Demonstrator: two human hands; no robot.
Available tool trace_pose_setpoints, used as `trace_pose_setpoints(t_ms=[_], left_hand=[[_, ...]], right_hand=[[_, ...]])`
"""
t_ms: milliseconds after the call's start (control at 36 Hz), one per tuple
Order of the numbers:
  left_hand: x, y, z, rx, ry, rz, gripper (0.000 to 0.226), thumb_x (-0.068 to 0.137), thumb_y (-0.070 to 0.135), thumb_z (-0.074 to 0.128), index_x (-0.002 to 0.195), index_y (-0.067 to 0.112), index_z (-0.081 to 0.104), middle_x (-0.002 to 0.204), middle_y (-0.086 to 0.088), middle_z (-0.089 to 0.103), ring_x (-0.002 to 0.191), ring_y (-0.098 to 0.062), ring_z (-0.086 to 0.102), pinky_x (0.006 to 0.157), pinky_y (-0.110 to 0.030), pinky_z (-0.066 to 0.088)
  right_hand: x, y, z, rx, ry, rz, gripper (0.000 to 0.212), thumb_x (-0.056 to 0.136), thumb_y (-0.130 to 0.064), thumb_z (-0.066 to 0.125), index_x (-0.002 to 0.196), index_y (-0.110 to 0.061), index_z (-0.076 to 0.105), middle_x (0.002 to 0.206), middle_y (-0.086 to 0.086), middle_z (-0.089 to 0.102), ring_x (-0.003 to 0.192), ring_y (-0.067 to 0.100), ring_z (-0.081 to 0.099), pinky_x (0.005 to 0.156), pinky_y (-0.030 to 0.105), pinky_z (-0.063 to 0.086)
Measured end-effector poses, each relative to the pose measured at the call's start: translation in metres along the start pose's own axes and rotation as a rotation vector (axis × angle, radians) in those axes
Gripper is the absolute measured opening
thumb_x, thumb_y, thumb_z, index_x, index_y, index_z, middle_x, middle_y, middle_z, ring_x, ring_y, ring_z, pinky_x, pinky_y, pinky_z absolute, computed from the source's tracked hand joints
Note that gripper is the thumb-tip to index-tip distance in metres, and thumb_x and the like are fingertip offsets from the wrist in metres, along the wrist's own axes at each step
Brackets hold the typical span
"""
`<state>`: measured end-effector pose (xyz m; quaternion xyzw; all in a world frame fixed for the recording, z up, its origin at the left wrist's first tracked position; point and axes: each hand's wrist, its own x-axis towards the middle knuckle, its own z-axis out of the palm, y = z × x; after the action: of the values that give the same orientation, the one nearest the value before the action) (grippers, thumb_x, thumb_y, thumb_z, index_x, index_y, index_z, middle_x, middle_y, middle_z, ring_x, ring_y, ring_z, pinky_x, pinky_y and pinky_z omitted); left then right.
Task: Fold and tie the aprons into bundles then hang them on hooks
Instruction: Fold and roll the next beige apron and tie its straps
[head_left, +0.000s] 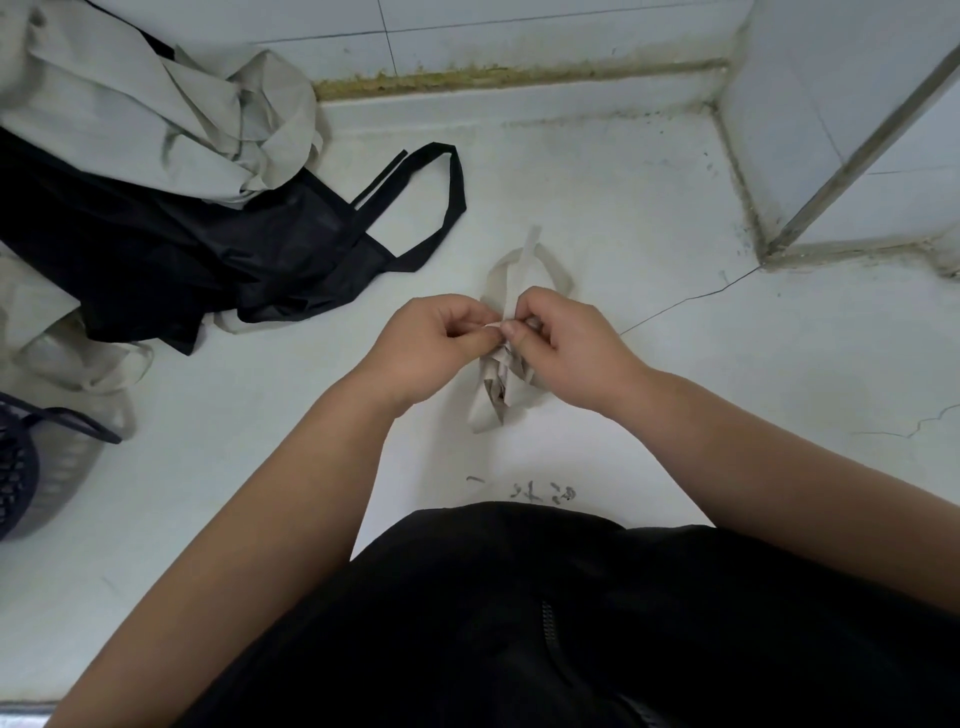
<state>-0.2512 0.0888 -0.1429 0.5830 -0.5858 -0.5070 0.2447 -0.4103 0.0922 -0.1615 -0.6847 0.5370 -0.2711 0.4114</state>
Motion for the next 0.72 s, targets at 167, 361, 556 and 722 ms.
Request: trace_pose_setpoints(t_ms=[167,361,556,722], left_hand=[[-0.001,-0.004,0.008,0.068,0.126,0.075,0.017,0.086,0.011,0.068,0.086,0.028,0.069,0.084,0.003,0.073,0.079,-0.009,0.069,0.079,-0.021,0.053],[-0.007,-0.002,0.020,0.170,0.220,0.162,0.026,0.086,0.014,0.067,0.093,0.028,0.046,0.087,0.010,0.070,0.077,0.002,0.064,0.069,-0.010,0.048],[-0.010,-0.002,0.026,0.229,0.261,0.221,0.019,0.087,0.014,0.067,0.087,0.023,0.050,0.078,0.011,0.064,0.073,0.000,0.061,0.065,-0.011,0.047],[-0.012,-0.008,0.025,0.265,0.293,0.256,0.020,0.087,0.013,0.067,0.085,0.023,0.050,0.079,0.008,0.066,0.075,-0.005,0.062,0.071,-0.023,0.051]], right_hand=[[0.005,-0.004,-0.001,0.139,0.033,0.127,0.018,0.095,-0.022,0.055,0.078,-0.017,0.055,0.057,-0.008,0.048,0.042,-0.002,0.044,0.047,0.010,0.031],[0.007,-0.003,-0.004,0.205,0.093,0.260,0.027,0.093,-0.023,0.058,0.073,-0.008,0.067,0.060,0.004,0.054,0.055,0.011,0.044,0.059,0.024,0.035],[0.004,-0.005,-0.011,-0.428,-0.024,-0.055,0.030,0.101,-0.022,0.038,0.100,-0.004,0.063,0.085,0.010,0.062,0.082,0.027,0.055,0.068,0.031,0.036],[0.004,-0.002,-0.006,-0.194,0.091,0.032,0.018,0.095,-0.020,0.052,0.087,-0.011,0.066,0.062,-0.010,0.051,0.056,0.005,0.045,0.053,0.011,0.034]])
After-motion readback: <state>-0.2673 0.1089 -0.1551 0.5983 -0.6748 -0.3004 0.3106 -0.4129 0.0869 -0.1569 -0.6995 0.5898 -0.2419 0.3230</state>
